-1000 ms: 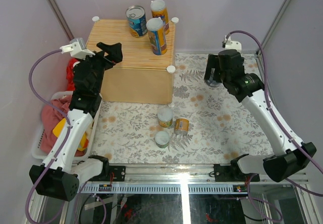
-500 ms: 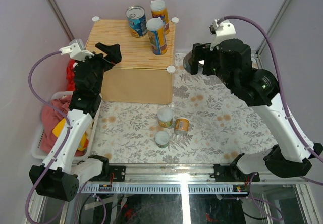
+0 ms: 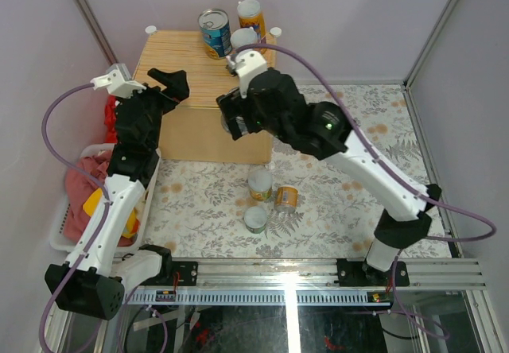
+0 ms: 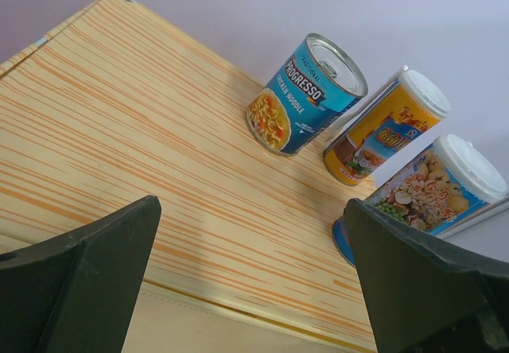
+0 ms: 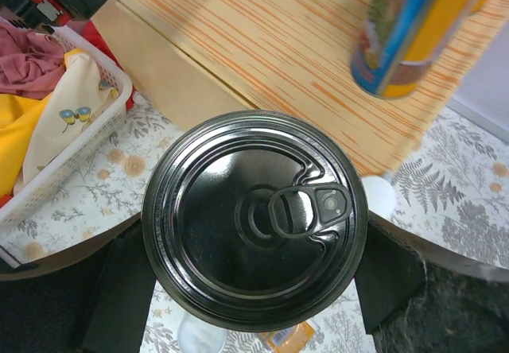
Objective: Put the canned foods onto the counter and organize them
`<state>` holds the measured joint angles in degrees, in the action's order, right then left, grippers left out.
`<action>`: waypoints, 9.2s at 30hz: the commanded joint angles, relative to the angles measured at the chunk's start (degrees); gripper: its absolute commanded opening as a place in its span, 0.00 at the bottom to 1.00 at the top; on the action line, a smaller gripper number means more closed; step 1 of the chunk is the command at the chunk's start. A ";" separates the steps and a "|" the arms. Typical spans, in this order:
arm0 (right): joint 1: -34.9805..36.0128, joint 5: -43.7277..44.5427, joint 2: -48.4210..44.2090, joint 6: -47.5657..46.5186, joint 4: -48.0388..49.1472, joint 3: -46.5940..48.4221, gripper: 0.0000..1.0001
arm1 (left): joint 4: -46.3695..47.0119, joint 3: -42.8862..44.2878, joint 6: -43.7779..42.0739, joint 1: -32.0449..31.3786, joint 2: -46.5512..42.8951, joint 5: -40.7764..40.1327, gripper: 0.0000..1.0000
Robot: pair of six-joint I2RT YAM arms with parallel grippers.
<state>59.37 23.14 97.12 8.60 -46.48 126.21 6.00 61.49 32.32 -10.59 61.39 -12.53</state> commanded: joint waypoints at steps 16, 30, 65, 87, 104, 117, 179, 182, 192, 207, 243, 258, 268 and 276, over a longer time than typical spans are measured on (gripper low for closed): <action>2.06 6.48 11.73 -9.97 20.44 18.79 0.00 | 7.12 -6.78 -3.23 -0.40 -6.10 0.97 1.00; 1.35 9.99 18.59 -13.41 23.63 24.19 0.00 | 10.79 -12.06 -10.15 -0.40 -11.98 8.61 1.00; -5.13 0.56 24.12 -4.41 21.33 26.28 0.53 | 13.63 -14.53 -14.47 -0.39 -11.44 10.95 1.00; -6.42 -1.16 24.33 -3.29 21.90 25.17 0.92 | 13.96 -13.74 -13.68 -0.37 -10.07 12.29 1.00; -6.57 -3.49 23.54 -2.21 24.06 23.90 0.98 | 14.66 -13.15 -14.24 -0.40 -9.53 12.80 1.00; -6.55 -2.72 23.62 -2.04 24.92 23.98 0.99 | 15.76 -13.73 -14.39 -0.37 -9.05 12.30 1.00; -14.69 12.20 -38.31 24.77 26.02 -70.96 0.99 | -6.86 -29.47 -8.43 -41.51 -12.37 -3.20 1.00; -15.74 11.24 -38.26 24.54 26.15 -71.64 0.99 | -4.08 -30.95 -8.50 -41.55 -10.15 -1.34 1.00; -21.34 5.79 -36.45 23.61 27.48 -71.92 1.00 | 3.91 -31.52 -11.23 -41.97 -0.27 1.87 1.00; -23.43 2.23 -36.45 23.18 28.25 -72.48 0.99 | 13.19 -32.95 -13.03 -42.07 9.40 -3.01 1.00; -23.53 1.21 -37.24 23.92 26.91 -71.59 1.00 | 35.04 -31.40 -16.31 -44.28 29.08 -14.63 0.75; -23.51 1.26 -37.74 23.72 27.74 -72.86 0.99 | 28.28 -33.67 -17.55 -48.76 11.95 -23.16 0.27; -23.51 1.94 -37.10 22.65 29.14 -72.53 0.99 | 5.35 -22.76 -15.99 -50.42 -5.23 -38.94 0.03; -23.51 1.22 -36.90 22.14 29.42 -71.54 1.00 | 4.29 -6.16 -27.01 -50.45 -3.75 -48.88 0.00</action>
<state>36.29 24.29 60.80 31.48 -19.81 53.34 4.97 45.52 12.91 -60.73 57.06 -52.23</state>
